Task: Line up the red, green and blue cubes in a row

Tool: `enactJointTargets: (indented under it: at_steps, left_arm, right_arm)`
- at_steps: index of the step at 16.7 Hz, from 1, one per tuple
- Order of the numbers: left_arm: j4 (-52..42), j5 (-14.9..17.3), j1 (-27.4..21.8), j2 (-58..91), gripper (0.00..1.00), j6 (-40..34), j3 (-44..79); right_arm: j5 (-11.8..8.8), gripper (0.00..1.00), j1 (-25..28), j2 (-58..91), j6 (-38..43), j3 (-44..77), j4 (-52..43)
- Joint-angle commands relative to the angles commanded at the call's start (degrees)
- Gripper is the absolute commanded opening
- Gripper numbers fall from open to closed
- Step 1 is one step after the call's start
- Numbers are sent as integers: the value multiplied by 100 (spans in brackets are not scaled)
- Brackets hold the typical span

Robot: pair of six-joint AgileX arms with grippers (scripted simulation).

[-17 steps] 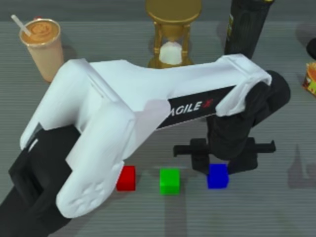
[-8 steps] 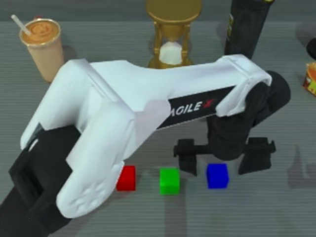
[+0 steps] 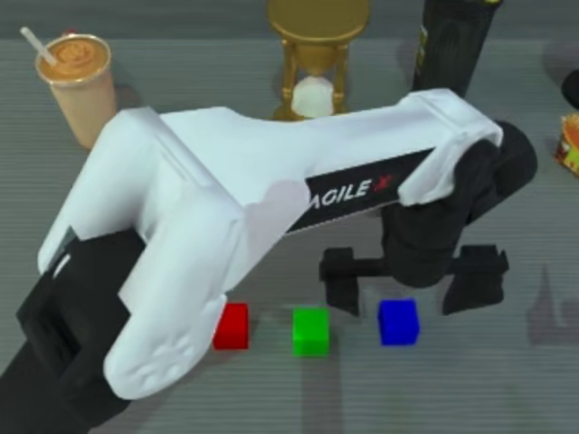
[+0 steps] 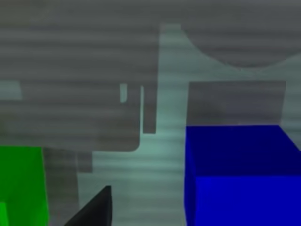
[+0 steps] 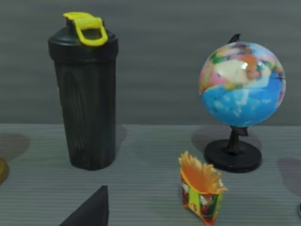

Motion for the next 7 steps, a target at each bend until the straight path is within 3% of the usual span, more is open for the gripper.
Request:
enactJointTargets:
  at_steps: [7]
  left_arm:
    - [-1226, 2, 79, -153, 100, -5, 1070]
  right_arm:
    - [0, 100, 0, 0, 0, 0, 0]
